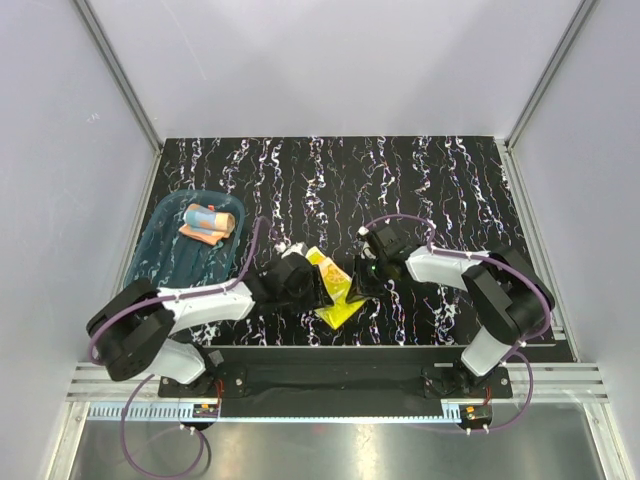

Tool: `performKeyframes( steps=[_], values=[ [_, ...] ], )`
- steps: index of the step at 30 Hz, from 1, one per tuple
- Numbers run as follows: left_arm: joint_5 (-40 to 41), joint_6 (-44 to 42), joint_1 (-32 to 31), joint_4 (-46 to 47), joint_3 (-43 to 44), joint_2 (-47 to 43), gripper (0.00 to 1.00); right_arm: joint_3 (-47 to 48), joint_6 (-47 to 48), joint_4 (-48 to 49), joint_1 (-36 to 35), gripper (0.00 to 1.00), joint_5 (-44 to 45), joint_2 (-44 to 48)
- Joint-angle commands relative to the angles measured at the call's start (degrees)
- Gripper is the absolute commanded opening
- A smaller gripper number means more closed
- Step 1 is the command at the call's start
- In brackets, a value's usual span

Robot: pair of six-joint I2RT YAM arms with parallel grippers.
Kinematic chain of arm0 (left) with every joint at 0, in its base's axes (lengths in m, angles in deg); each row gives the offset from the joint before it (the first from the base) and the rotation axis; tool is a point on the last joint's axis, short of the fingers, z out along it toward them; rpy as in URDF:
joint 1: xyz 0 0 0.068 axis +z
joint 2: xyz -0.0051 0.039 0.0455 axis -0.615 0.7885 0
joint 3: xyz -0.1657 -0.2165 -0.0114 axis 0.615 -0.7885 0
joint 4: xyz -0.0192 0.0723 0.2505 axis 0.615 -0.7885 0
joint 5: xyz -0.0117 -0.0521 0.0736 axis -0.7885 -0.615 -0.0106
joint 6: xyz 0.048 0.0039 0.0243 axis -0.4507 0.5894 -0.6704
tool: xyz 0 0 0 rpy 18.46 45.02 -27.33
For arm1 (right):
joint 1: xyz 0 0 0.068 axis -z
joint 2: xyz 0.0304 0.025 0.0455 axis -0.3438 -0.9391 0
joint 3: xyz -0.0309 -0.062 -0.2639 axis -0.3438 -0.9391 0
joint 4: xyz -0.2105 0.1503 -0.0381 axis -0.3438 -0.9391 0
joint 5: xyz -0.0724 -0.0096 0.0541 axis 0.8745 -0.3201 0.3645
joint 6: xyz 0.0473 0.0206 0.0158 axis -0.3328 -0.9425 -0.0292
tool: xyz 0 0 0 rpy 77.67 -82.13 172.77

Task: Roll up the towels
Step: Roll the towel

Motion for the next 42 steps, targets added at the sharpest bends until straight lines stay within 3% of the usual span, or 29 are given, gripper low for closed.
performKeyframes(
  steps=[1, 3, 4, 6, 12, 19, 25, 42],
  values=[
    [23.94, -4.55, -5.13, -21.22, 6.93, -3.97, 0.57, 0.74, 1.28, 0.45, -0.07, 0.08, 3.60, -1.61],
    [30.58, -5.25, -10.49, -29.06, 12.82, -4.15, 0.58, 0.56, 1.28, 0.80, -0.07, 0.08, 2.99, -1.70],
    [36.01, -6.39, -12.25, -30.91, 14.58, -3.98, 0.58, 0.56, 1.19, 0.89, -0.07, 0.08, 3.07, -1.79],
    [39.39, -8.93, -16.65, -32.69, 18.44, -3.28, 0.58, 0.83, 1.72, 0.36, -0.16, 0.08, 3.07, -1.96],
    [35.37, -26.41, -22.55, -19.43, 18.74, -0.64, 0.57, 3.46, 4.27, -2.88, -0.07, 0.07, 3.77, -1.97],
    [30.79, -31.53, -22.55, -4.76, 12.59, 2.61, 0.57, 6.88, 6.38, -5.61, -0.07, 0.06, 4.13, -3.46],
    [28.51, -31.89, -22.47, 0.00, 11.26, 5.96, 0.57, 9.43, 7.70, -7.02, -0.07, 0.04, 4.04, -5.65],
    [35.89, -29.34, -22.29, -4.12, 9.07, 11.84, 0.59, 13.39, 10.60, -9.30, 3.00, 0.03, 2.28, -9.87]
  ],
)
